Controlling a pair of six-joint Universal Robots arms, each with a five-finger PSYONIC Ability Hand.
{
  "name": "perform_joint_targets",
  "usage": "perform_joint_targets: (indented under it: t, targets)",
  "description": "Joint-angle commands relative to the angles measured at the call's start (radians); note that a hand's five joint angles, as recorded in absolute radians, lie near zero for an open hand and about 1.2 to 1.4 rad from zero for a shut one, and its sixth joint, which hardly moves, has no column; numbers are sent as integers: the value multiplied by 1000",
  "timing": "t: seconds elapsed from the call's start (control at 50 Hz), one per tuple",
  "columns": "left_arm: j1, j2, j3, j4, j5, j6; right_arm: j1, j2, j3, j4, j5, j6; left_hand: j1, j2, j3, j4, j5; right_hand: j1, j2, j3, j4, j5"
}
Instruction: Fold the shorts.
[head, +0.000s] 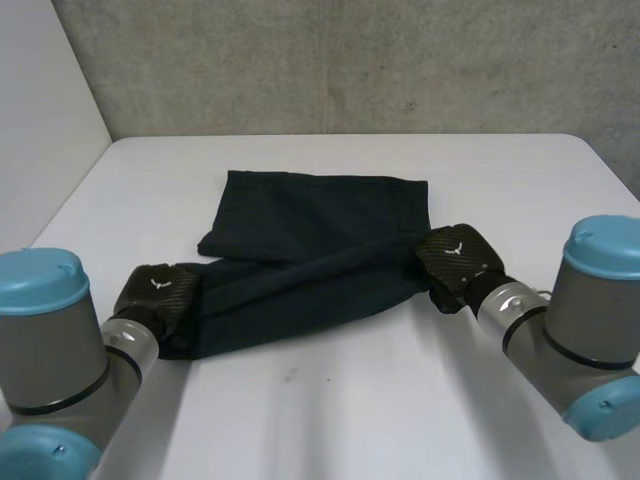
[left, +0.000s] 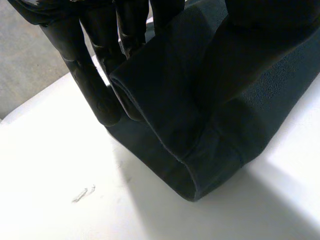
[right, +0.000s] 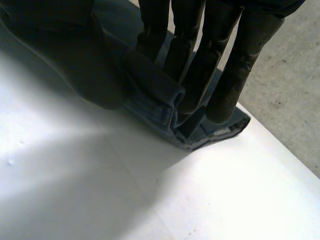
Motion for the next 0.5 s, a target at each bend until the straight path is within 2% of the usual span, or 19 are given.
perform_joint_targets:
  t: [0.02,0.12,0.22,0.24,0.26,0.28,0.3,0.34,0.5]
  targets:
    - [-25,134,-50,-132,0,43,-4,-107,-5,365,-17,-88,261,190,199,190,214,449,225,227,206,255]
    - [-66,208,-107,-251,-3,99,-17,-132,3,669,-17,-270,256,185,193,184,208,449,225,227,206,255]
    - [-83,248,-132,-267,-4,100,-13,-216,9,730,-26,-321,136,65,73,64,88,449,225,227,206,255]
    - [-84,253,-133,-267,-3,96,-13,-230,9,725,-29,-316,33,-37,-29,-38,-14,449,225,227,206,255]
    - [-86,260,-133,-262,-3,93,-13,-248,9,710,-34,-305,-444,-515,-507,-516,-492,449,225,227,206,255]
    - [-87,262,-133,-258,-4,93,-11,-251,9,701,-37,-298,-620,-691,-683,-692,-668,449,225,227,206,255]
    - [-87,263,-133,-251,-6,93,-11,-250,9,690,-38,-290,-762,-833,-824,-833,-810,449,225,227,206,255]
    - [-86,265,-130,-224,-6,93,-16,-250,15,656,-47,-261,-895,-966,-957,-966,-943,449,225,227,206,255]
    - [-80,337,-158,-192,-6,88,-10,-202,52,549,-66,-201,-807,-878,-870,-879,-855,449,225,227,206,255]
